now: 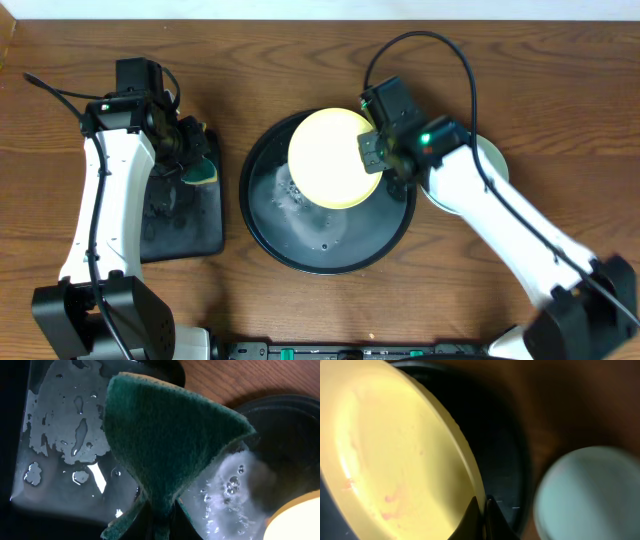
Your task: Clean dirty plates on tray and stack at the side
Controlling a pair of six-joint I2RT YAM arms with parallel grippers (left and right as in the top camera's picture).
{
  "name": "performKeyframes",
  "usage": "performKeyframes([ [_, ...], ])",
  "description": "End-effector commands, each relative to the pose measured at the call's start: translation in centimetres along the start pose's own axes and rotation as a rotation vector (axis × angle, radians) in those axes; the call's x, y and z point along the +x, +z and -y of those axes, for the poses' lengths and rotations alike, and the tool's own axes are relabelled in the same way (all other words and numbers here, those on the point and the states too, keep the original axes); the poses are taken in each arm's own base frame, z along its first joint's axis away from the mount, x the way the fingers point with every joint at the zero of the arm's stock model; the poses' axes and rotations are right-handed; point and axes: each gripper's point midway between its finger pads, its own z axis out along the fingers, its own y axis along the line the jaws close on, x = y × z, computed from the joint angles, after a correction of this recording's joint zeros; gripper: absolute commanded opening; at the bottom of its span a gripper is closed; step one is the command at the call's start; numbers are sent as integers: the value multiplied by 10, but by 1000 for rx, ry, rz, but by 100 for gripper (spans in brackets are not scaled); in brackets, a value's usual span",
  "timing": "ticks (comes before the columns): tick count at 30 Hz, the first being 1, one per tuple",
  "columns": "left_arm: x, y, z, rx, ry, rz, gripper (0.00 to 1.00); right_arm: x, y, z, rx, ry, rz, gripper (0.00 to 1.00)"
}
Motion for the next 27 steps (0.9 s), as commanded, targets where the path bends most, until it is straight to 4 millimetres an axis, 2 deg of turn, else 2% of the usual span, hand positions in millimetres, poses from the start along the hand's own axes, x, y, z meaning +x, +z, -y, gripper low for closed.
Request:
performKeyframes([
  [1, -1, 0, -6, -28, -6, 6, 8, -19, -33, 20, 277, -114, 140, 1],
  [8, -2, 0, -8, -43, -3, 11, 8, -29, -80, 9, 550, -224, 310, 1],
  [15, -2, 0, -8, -43, -3, 10, 8, -32, -119, -13, 716, -320, 445, 1],
  [19, -2, 0, -8, -43, -3, 11, 8, -34, -141, -19, 802, -322, 522, 1],
  [23, -2, 0, -8, -43, -3, 10, 8, -36, -151, -21, 838, -305, 564, 1],
  [27, -2, 0, -8, -43, -3, 11, 8, -35, -140, -24, 772, -298, 537, 1],
])
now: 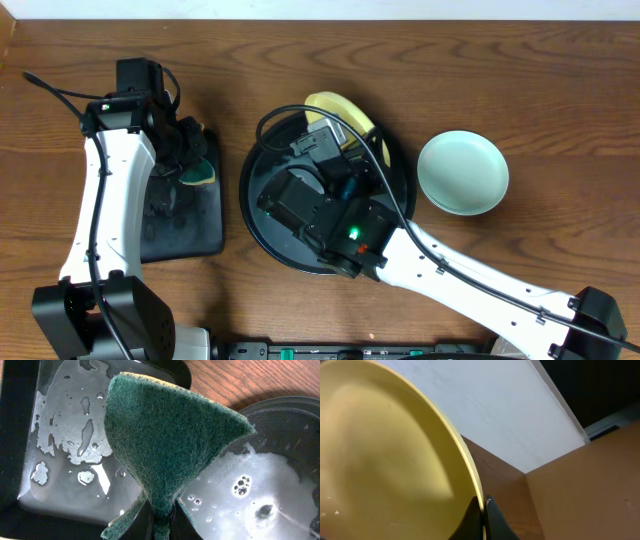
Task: Clean dirty plates on tray and stack at the side
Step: 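Carry the yellow plate with right gripper onto the mint plate stack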
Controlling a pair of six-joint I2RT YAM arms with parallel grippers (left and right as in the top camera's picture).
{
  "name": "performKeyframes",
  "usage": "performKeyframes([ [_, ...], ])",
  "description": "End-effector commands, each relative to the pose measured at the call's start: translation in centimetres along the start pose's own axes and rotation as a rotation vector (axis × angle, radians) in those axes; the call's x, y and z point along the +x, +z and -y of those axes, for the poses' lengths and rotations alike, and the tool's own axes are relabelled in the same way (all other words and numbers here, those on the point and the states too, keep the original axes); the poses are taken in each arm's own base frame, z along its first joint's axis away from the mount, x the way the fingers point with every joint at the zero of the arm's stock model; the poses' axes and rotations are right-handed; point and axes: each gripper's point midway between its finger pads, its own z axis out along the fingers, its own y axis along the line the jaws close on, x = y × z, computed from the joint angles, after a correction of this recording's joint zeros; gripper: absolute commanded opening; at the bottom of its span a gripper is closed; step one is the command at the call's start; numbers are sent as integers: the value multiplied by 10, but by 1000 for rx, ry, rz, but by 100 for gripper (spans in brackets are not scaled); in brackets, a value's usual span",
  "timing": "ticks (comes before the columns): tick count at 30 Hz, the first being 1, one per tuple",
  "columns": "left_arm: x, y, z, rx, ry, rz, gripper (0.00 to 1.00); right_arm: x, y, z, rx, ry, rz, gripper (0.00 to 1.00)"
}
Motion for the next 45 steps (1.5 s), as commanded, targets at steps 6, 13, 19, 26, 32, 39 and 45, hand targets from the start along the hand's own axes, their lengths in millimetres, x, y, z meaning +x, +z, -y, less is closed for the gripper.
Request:
performKeyframes([
  [6, -1, 0, -6, -29, -1, 6, 8, 16, 15, -38, -306, 58, -111, 1],
  [13, -1, 0, -6, -29, 0, 6, 8, 44, 26, -90, -861, 265, -366, 1],
  [19, -1, 0, -6, -29, -1, 6, 8, 62, 59, -68, -1007, 455, -499, 1],
  [26, 0, 0, -7, -35, -1, 0, 8, 128, 119, -1, -872, 660, -704, 1],
  [32, 0, 0, -7, -35, -1, 0, 8, 205, 160, 60, -612, 771, -850, 1],
  [39, -1, 0, -11, -62, -1, 9, 8, 287, 172, 73, -427, 890, -983, 1],
  [45, 0, 2, -16, -83, -1, 10, 8, 310, 173, 58, -415, 901, -991, 1],
])
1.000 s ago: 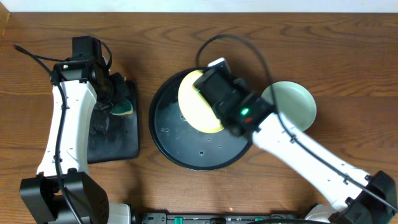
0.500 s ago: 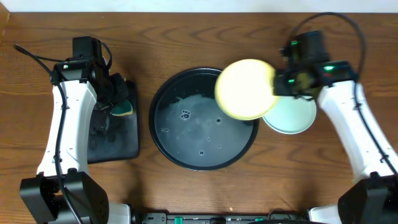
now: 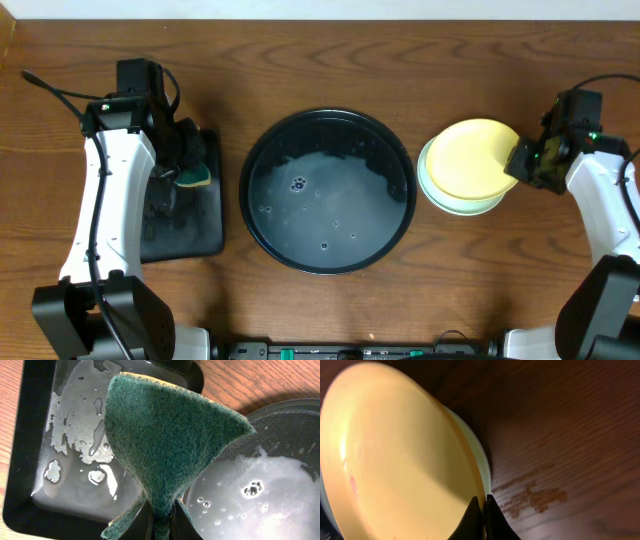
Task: Clean dirty plates on tray and stack at the side
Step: 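Carry the yellow plate with right gripper onto the mint plate stack, then release the yellow plate and lift the right gripper away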
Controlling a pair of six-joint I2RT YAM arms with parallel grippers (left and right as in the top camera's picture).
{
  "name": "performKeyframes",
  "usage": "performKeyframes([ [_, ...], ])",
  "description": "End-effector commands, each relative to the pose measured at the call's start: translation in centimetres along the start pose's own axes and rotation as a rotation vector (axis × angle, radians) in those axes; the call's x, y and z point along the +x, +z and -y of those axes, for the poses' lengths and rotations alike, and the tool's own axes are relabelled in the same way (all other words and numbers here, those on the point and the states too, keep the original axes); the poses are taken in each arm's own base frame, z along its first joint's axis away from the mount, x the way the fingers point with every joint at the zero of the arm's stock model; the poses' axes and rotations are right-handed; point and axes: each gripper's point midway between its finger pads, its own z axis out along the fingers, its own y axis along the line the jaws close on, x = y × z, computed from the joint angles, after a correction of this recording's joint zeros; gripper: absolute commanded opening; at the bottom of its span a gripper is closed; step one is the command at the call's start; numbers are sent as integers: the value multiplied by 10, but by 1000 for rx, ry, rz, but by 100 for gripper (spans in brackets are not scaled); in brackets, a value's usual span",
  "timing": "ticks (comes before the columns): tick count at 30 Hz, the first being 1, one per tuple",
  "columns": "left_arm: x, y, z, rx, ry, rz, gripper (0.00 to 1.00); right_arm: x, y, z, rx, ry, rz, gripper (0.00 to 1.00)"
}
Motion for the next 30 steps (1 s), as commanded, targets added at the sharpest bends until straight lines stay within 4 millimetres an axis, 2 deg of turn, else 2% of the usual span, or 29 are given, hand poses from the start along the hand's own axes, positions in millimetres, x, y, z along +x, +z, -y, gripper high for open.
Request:
performKeyframes([
  [1, 1, 2, -8, -42, 0, 2, 8, 3, 3, 3, 0, 22, 11, 4],
  [3, 4, 5, -10, -49, 0, -8, 8, 3, 4, -1, -16, 18, 11, 15],
  [5, 7, 8, -12, -54, 0, -19, 8, 4, 3, -8, -53, 7, 6, 32],
  [7, 10, 11, -14, -61, -1, -28, 7, 5, 2, -21, -112, -39, -1, 41],
  [9, 13, 14, -17, -76, -1, -35, 8, 6, -1, -33, -156, -77, -5, 58],
  [10, 14, 16, -20, -89, 0, -37, 8, 5, -4, -38, -162, -88, -6, 61],
  [14, 14, 23, -32, -150, 35, -30, 7, -2, -23, -62, -184, -161, 9, 69],
  [18, 13, 40, -34, -147, 128, -14, 8, -11, -48, -95, -222, -233, 49, 77],
  [22, 15, 60, -36, -141, 147, 7, 7, -13, -62, -120, -254, -289, 76, 82],
  [26, 21, 79, -38, -139, 147, 14, 8, -6, -65, -132, -268, -324, 71, 82],
  [30, 24, 96, -41, -139, 147, 14, 17, 2, -64, -134, -260, -364, 51, 85],
])
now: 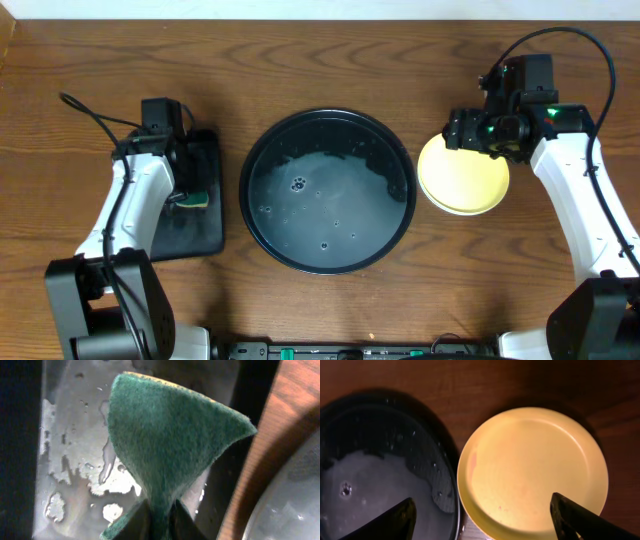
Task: Clean dirty plates on tray and stack at the side
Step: 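Release the yellow plate and lift the right gripper away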
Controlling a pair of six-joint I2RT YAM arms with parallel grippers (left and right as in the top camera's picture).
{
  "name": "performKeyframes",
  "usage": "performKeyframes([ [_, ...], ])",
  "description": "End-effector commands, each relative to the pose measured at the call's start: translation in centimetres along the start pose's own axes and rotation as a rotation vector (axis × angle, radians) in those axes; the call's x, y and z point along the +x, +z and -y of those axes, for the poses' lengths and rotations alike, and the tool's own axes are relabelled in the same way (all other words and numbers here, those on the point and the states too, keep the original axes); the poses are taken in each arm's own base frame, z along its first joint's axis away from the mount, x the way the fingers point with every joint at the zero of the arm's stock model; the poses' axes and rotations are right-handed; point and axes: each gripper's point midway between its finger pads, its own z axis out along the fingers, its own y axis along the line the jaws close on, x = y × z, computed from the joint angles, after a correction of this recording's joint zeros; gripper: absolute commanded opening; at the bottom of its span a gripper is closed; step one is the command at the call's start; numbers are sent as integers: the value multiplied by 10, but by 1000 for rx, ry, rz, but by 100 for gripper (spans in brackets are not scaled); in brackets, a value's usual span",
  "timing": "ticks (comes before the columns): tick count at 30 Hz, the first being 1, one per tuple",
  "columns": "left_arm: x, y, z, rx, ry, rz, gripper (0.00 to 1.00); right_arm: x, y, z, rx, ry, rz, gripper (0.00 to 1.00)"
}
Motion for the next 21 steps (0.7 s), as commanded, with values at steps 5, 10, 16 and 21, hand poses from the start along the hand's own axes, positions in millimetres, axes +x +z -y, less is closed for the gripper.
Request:
performKeyframes([
  [5, 8, 16, -6, -27, 14, -32, 45, 2, -8, -6, 0, -46, -2, 85],
  [10, -5, -2, -4, -20, 12, 0, 53, -2, -21, -8, -8, -52, 34, 83],
  [16, -44, -86, 6, 66, -3, 188, 71, -16, -65, -16, -16, -72, 169, 99],
  [21, -52, -139, 6, 109, -11, 351, 73, -21, -138, -20, -19, -87, 364, 99],
])
